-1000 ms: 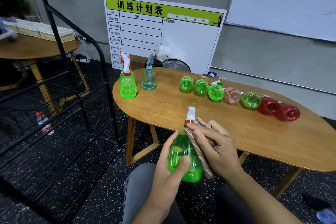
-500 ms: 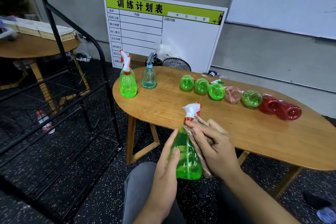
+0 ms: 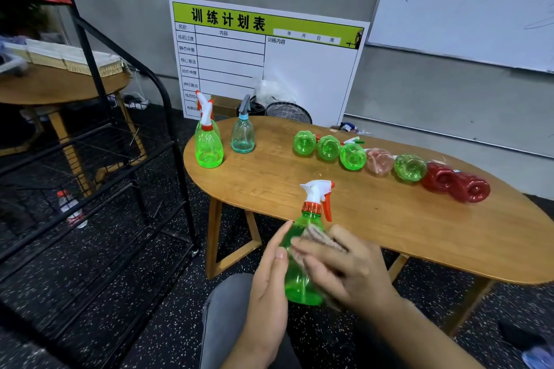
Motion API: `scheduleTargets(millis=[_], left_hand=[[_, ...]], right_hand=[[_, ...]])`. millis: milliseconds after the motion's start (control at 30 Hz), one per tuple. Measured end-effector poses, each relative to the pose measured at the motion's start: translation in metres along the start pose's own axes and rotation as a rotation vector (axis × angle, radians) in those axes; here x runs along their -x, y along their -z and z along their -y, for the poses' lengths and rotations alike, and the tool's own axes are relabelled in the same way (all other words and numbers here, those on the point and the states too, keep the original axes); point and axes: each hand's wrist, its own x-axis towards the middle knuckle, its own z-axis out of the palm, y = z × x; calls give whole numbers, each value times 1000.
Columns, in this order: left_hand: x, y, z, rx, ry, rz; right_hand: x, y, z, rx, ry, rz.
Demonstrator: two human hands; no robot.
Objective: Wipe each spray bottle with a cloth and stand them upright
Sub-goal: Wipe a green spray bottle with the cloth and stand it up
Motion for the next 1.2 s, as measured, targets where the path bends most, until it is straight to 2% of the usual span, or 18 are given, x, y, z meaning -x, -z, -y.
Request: scheduleTargets(millis=[100, 200, 300, 433, 533, 600, 767, 867, 967, 1100, 1200], left_hand=[[-2, 0, 6, -39, -9, 4], [-3, 2, 7, -14, -12, 16], [-3, 4, 4, 20, -1, 18], [-1, 4, 0, 56, 22, 35], [0, 2, -4, 70, 35, 36], [0, 1, -3, 61, 34, 13], [-1, -1, 4, -9, 12, 9], [-3, 1, 7, -1, -7, 5], [-3, 4, 6, 14, -13, 3], [-3, 6, 1, 55, 6, -12], [-3, 5, -2, 70, 11, 17]], right_hand=[[-14, 0, -12, -55, -277, -96], [-13, -7, -8, -74, -305, -121], [-3, -11, 7, -110, -212, -78], [24, -12, 18, 25, 141, 85], [25, -8, 15, 50, 211, 103], [16, -7, 9, 21, 135, 76], [-14, -4, -15, -105, -297, -111], [-15, -9, -14, -127, -326, -141], [-5, -12, 2, -128, -251, -117], [21, -16, 18, -39, 66, 50], [26, -13, 16, 3, 164, 96]])
